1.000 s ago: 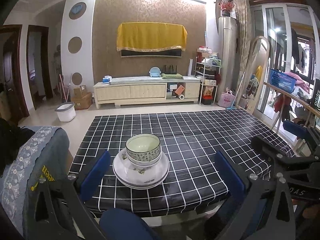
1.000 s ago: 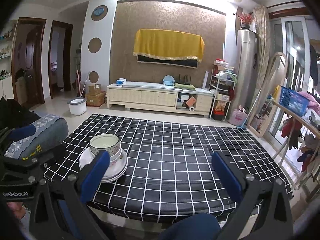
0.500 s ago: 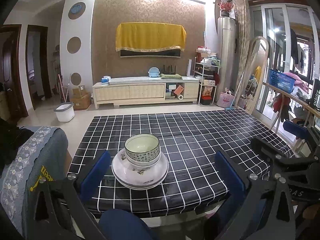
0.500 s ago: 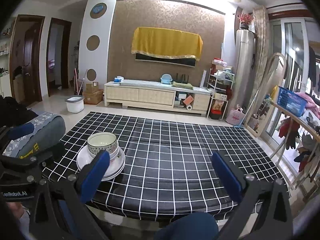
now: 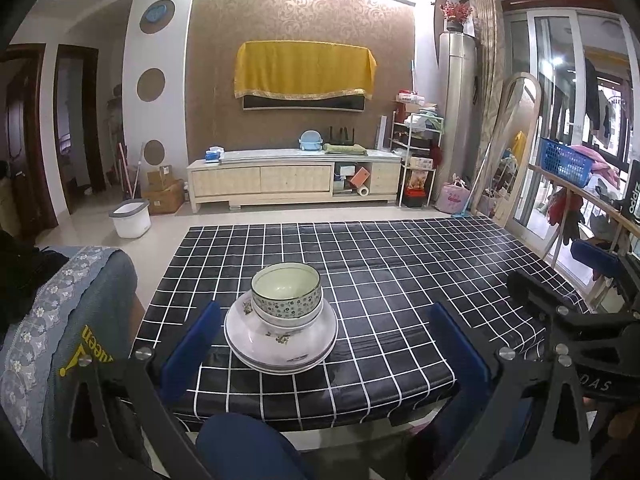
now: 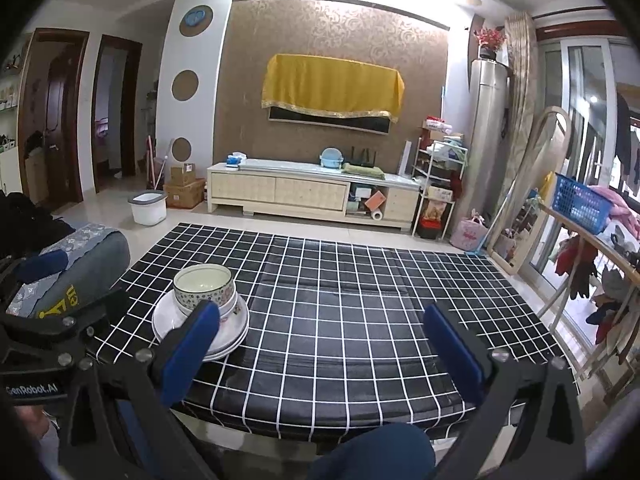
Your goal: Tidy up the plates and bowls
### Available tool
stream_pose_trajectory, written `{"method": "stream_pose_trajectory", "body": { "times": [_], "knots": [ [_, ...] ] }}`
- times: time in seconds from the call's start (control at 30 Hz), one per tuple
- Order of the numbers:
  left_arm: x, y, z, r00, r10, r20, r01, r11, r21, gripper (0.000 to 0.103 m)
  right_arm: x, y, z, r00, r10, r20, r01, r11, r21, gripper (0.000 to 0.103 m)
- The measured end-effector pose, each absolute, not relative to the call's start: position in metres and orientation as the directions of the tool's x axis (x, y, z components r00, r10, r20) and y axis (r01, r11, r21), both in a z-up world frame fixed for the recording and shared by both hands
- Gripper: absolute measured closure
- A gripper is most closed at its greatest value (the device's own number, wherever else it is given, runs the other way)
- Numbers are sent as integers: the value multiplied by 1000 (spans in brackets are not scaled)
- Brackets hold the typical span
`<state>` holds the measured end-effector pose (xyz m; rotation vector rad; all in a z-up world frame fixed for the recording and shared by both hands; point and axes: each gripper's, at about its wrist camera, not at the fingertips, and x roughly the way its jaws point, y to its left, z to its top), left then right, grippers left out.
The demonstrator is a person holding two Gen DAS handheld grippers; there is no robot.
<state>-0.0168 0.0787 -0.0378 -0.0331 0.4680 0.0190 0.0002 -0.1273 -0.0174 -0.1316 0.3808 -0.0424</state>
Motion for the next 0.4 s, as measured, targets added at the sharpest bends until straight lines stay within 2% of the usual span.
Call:
{"method": "stream_pose_trajectory", "body": {
  "times": [0.4],
  "knots": [
    [-17, 80, -38, 890, 9, -455, -23, 999, -27, 0, 1, -126, -17, 927, -67, -370, 17, 990, -138, 0]
  ]
}}
